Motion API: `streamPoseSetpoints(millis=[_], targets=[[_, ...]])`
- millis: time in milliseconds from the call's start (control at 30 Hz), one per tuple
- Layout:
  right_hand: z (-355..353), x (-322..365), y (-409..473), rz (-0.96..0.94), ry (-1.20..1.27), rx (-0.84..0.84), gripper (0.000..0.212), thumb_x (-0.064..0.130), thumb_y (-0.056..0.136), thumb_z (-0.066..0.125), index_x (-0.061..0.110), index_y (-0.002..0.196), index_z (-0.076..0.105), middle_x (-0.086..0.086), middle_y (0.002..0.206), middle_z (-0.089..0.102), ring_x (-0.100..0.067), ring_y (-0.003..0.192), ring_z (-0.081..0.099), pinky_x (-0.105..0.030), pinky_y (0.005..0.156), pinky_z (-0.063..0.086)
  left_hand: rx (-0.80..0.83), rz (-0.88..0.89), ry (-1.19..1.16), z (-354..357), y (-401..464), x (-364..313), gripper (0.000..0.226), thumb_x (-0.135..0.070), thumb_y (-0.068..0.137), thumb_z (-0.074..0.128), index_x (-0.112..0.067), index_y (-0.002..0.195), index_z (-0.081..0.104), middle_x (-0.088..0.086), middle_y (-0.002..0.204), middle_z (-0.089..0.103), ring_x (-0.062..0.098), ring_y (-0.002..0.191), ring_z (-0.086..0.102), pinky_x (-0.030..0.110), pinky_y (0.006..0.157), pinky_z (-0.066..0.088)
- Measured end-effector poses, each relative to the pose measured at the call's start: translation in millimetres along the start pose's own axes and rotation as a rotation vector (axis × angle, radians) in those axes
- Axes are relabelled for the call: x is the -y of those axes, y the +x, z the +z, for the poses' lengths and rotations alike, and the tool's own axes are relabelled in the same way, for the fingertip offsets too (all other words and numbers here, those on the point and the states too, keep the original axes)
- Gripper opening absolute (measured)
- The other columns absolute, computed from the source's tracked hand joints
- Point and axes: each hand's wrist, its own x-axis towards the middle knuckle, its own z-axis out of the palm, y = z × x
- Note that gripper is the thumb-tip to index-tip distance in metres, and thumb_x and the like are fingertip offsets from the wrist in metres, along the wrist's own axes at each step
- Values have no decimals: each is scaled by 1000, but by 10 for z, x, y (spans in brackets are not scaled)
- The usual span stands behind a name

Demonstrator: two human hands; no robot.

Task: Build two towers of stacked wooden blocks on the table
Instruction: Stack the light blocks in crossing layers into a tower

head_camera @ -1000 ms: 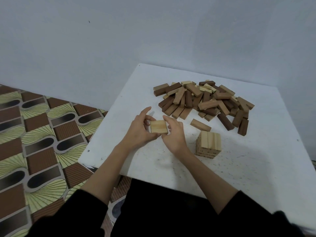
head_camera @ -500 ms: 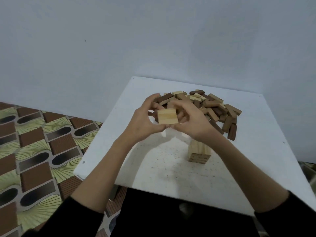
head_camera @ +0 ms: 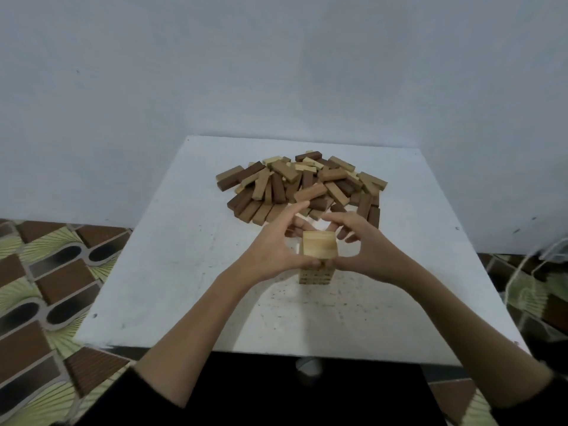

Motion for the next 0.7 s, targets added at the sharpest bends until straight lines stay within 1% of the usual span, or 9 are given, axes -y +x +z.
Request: streamPoseSetpoints(millis=[100, 167, 233, 333, 467, 533, 633, 700], targets=[[14, -32, -5, 1, 2, 17, 69, 20, 73, 78, 38, 127, 39, 10, 113, 48, -5, 97, 46, -18, 82, 42, 15, -24, -10, 18, -17, 16, 98, -15, 63, 87, -23, 144, 32, -9, 112, 62, -3, 103, 53, 14, 96, 40], [25, -55, 2, 3, -7, 32, 69, 22, 73, 79, 40, 126, 38, 12, 113, 48, -5, 98, 46, -18, 83, 41, 23, -41, -21, 27, -22, 34, 98, -14, 63, 86, -26, 144, 31, -12, 112, 61, -3, 105, 53, 17, 98, 40], [40, -88, 11, 6, -12, 41, 71, 24, 72, 79, 43, 125, 36, 17, 111, 46, -5, 100, 45, -16, 83, 40, 27, -52, -25, 33, -31, 48, 99, -14, 63, 86, -27, 143, 30, -16, 111, 60, -3, 107, 52, 21, 101, 40], [49, -118, 11, 0, -12, 47, 73, 27, 71, 80, 46, 124, 33, 22, 112, 44, -5, 103, 43, -14, 84, 39, 25, -64, -32, 37, -46, 70, 102, -15, 62, 87, -29, 144, 29, -13, 115, 58, 2, 113, 51, 29, 105, 37], [46, -127, 3, -18, -10, 62, 76, 32, 69, 82, 50, 123, 31, 29, 115, 38, 0, 108, 39, -4, 83, 32, 44, -65, -30, 44, -68, 97, 107, -19, 60, 88, -31, 145, 25, -11, 119, 54, 4, 119, 48, 35, 110, 34], [63, -133, -3, -22, -14, 59, 78, 33, 69, 81, 46, 127, 31, 27, 116, 40, -1, 109, 39, -2, 83, 31, 51, -66, -31, 52, -83, 99, 108, -22, 59, 87, -29, 147, 23, -17, 117, 53, 1, 118, 47, 36, 110, 33], [107, -145, -15, -59, -20, 33, 78, 32, 70, 81, 41, 130, 32, 15, 120, 47, -7, 111, 42, 3, 84, 27, 54, -71, -21, 66, -99, 95, 108, -20, 60, 88, -28, 147, 24, -32, 109, 52, -8, 114, 46, 35, 110, 32], [127, -128, -23, -70, -21, 20, 76, 30, 70, 81, 38, 130, 34, 10, 121, 49, -10, 111, 43, -2, 86, 29, 53, -72, -23, 75, -108, 88, 108, -27, 57, 85, -28, 146, 24, -41, 105, 51, -10, 112, 46, 33, 108, 33]])
